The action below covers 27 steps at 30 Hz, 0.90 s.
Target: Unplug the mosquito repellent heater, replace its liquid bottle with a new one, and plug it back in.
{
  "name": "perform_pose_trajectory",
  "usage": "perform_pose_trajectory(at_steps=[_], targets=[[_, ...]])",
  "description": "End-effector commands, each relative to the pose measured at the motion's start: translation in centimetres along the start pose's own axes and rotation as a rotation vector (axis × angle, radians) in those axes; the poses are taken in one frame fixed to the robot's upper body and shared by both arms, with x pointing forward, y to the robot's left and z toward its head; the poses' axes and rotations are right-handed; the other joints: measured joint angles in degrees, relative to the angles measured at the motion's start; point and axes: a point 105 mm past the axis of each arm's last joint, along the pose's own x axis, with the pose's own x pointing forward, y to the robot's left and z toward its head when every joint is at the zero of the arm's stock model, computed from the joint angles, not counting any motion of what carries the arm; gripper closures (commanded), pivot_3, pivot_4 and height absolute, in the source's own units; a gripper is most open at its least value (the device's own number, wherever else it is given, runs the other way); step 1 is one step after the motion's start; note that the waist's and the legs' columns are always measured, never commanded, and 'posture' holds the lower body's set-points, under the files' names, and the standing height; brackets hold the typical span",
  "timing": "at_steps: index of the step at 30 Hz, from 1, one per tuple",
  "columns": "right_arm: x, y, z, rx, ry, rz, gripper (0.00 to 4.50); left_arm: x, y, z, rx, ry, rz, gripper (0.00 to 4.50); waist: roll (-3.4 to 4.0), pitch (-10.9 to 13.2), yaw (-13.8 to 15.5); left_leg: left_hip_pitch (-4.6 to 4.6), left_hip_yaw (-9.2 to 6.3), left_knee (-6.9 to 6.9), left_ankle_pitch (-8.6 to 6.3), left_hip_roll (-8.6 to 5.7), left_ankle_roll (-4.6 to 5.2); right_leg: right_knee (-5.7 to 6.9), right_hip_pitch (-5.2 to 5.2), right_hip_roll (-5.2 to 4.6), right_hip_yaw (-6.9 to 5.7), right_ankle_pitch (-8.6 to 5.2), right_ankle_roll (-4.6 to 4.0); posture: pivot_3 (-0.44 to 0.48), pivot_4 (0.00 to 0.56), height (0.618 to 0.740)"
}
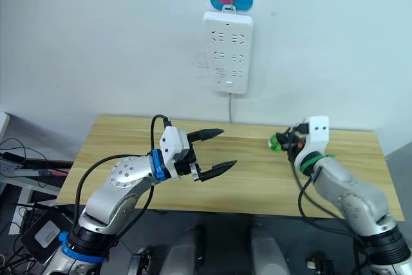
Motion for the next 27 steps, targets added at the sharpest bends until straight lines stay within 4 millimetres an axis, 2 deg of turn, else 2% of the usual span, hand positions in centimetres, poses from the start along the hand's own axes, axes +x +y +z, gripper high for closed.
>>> perform_pose_trajectory(at_steps=[1, 6, 11, 20, 24, 27], targets=[[1.1, -1.3, -1.0, -0.236, -0.111, -0.032, 3.67, 0.4, -0.6, 1.2, 0.017, -0.024, -0.043, 0.00, -0.01, 0.00, -0.04, 0.05, 0.04, -0.02, 0.00, -0.01, 0.00, 0.01, 0.02, 0.00, 0.03, 0.00, 0.00, -0.012, 0.275, 0.740], [2.7, -3.2, -3.1, -0.290, -0.138, -0.068, 3.67, 0.5, -0.3, 1.2, 0.034, -0.018, -0.052, 0.00, 0.00, 0.01, 0.02, 0.12, 0.25, 0.00, 0.01, -0.05, -0.02, 0.02, 0.07, -0.03, 0.23, 0.01, 0.01, -0.004, 0.271, 0.740], [3.5, -4.5, -5.6, -0.318, -0.103, -0.042, 3.67, 0.5, -0.1, 1.1, 0.035, -0.007, -0.061, 0.00, 0.00, 0.01, 0.28, 0.17, 0.29, -0.02, 0.01, -0.07, -0.03, 0.02, 0.11, -0.06, 0.24, 0.02, 0.01, 0.003, 0.269, 0.740], [4.3, -5.5, -7.0, -0.319, -0.065, -0.039, 3.67, 0.0, 0.0, 0.9, 0.031, 0.009, -0.049, 0.00, 0.00, 0.00, 0.44, 0.55, 0.36, -0.03, 0.01, -0.05, -0.03, 0.11, 0.39, -0.05, 0.32, 0.02, -0.01, 0.009, 0.265, 0.740], [4.2, -5.7, -6.8, -0.328, -0.077, -0.035, 2.32, -0.2, 0.3, 0.7, 0.014, 0.009, -0.021, 0.00, 0.01, 0.00, 0.51, 0.55, 0.38, -0.03, 0.01, -0.07, -0.03, 0.11, 0.39, -0.07, 0.34, 0.03, -0.01, 0.014, 0.262, 0.740], [3.7, -6.0, -5.8, -0.367, -0.109, -0.033, 1.22, -0.7, 0.7, 0.0, 0.009, 0.030, 0.024, 0.00, 0.01, 0.00, 0.56, 0.54, 0.38, -0.03, 0.01, -0.06, -0.03, 0.11, 0.38, -0.07, 0.35, 0.03, -0.01, 0.023, 0.264, 0.740]])
